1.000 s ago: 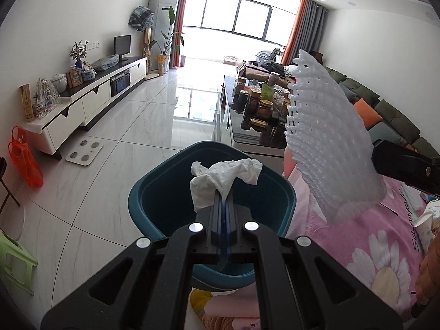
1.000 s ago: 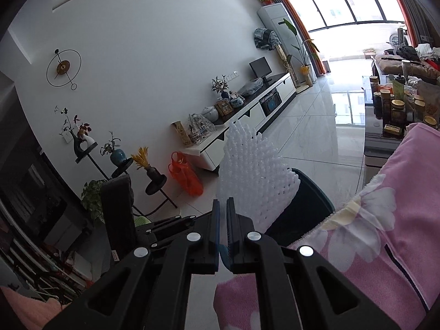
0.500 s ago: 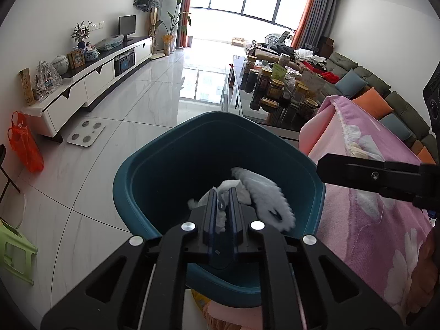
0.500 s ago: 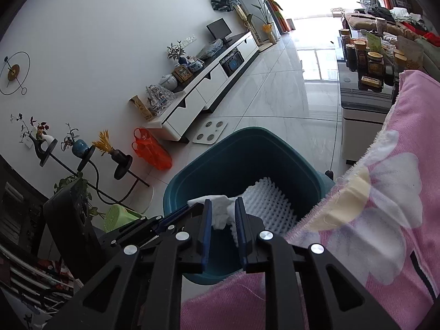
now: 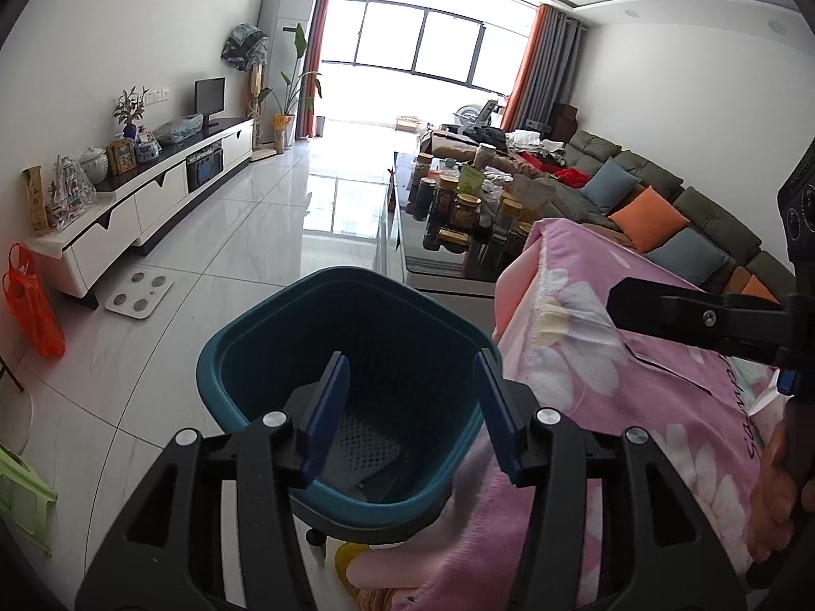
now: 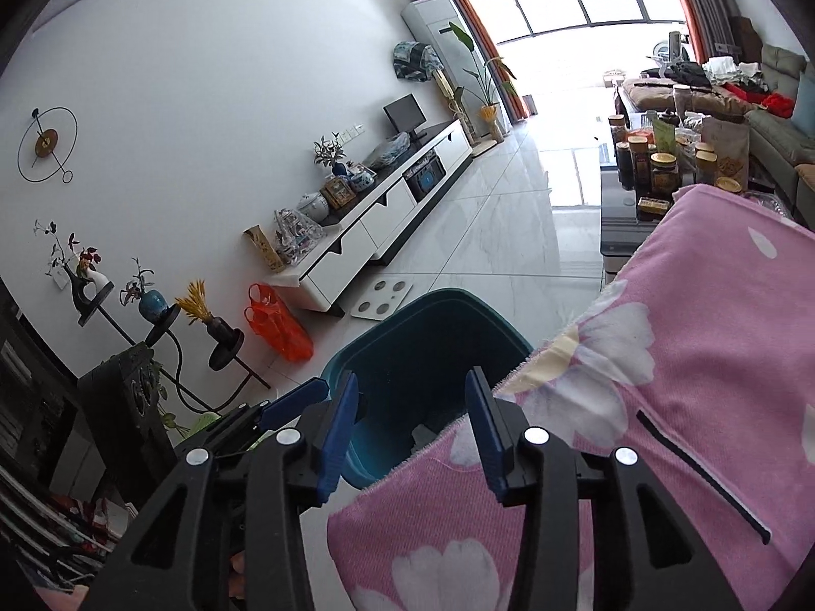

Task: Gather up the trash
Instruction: 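Grasp the gold foil wrapper with the left tool while the right tool grasps the clear plastic bag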

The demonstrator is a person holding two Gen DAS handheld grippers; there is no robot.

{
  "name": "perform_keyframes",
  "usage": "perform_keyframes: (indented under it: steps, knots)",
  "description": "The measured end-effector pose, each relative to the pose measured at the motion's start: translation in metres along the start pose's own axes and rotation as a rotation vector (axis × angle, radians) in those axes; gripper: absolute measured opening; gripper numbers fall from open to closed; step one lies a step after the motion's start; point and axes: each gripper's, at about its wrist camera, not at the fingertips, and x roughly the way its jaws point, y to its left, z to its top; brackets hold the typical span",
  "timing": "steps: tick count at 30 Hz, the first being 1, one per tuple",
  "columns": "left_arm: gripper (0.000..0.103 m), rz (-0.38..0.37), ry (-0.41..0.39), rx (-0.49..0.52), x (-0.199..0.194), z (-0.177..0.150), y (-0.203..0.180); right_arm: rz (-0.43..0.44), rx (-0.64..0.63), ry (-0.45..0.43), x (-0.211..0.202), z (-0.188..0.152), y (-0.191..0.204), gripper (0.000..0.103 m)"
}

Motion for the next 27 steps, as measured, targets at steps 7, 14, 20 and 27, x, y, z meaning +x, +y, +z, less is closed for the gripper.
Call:
perform_keyframes:
  steps: [7, 14, 20, 27]
  knots:
    - [0.071, -0.255, -0.053, 0.160, -0.045, -0.014, -0.085, -0.077, -0.050, -0.136, -0.092, -0.018, -0.013, 0.053]
    - [0.071, -0.556, 0.062, 0.361, -0.052, -0.060, -0.189, -0.235, 0.025, -0.228, -0.181, -0.054, -0.057, 0.053]
    - [0.071, -0.709, 0.154, 0.502, -0.053, -0.097, -0.247, -0.374, 0.159, -0.277, -0.240, -0.099, -0.103, 0.053]
    - [0.069, -0.746, 0.239, 0.561, -0.047, -0.122, -0.281, -0.430, 0.232, -0.261, -0.269, -0.145, -0.128, 0.053]
